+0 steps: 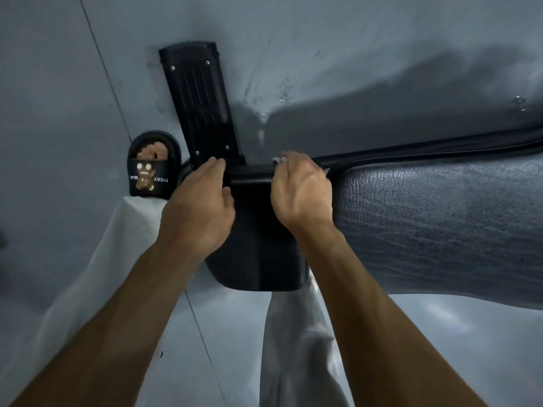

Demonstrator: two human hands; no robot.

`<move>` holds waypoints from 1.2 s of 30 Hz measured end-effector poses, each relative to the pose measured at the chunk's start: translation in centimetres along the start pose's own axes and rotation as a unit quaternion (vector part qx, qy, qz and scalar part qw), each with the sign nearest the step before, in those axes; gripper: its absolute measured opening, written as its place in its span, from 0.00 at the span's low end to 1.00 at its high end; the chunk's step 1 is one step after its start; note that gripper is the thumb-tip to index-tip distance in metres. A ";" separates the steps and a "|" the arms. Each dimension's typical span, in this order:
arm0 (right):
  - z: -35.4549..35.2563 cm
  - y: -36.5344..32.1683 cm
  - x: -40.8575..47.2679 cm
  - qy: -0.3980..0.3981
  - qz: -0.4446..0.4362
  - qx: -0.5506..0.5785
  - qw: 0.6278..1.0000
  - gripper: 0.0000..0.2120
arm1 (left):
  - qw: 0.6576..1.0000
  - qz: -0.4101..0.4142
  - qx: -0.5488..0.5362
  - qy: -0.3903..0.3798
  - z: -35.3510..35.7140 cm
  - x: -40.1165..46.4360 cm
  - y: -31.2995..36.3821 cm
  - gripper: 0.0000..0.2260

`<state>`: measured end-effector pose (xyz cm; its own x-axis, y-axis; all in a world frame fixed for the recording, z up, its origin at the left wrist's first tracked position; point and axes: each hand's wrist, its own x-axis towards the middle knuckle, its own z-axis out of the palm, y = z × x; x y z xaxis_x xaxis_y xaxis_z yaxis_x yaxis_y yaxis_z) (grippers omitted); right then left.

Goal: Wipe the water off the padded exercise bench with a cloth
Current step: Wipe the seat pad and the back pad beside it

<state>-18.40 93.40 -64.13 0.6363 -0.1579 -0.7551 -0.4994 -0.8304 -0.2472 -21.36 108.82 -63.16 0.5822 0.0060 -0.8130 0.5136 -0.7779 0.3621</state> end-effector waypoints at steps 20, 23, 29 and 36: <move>-1.3 1.3 -1.8 0.071 -0.125 -0.125 0.982 0.16 | 0.998 -0.010 -0.027 -0.057 -3.6 0.0 -1.3 0.21; 1.6 -1.2 -1.9 0.056 -0.160 -0.171 0.971 0.19 | 0.996 -0.012 -0.029 -0.079 -3.4 0.3 -1.1 0.19; 3.3 -3.2 -2.0 -0.019 -0.249 -0.180 0.952 0.26 | 0.999 0.010 -0.027 -0.039 -3.9 0.5 -2.2 0.16; -1.4 1.0 -1.4 0.036 -0.098 -0.177 0.979 0.18 | 0.997 -0.015 -0.034 -0.064 -4.0 0.5 -2.0 0.25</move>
<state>-18.96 92.08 -62.43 0.7457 -0.0033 -0.6662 -0.1368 -0.9794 -0.1483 -19.62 112.87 -62.49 0.4832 -0.0547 -0.8738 0.5742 -0.7337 0.3634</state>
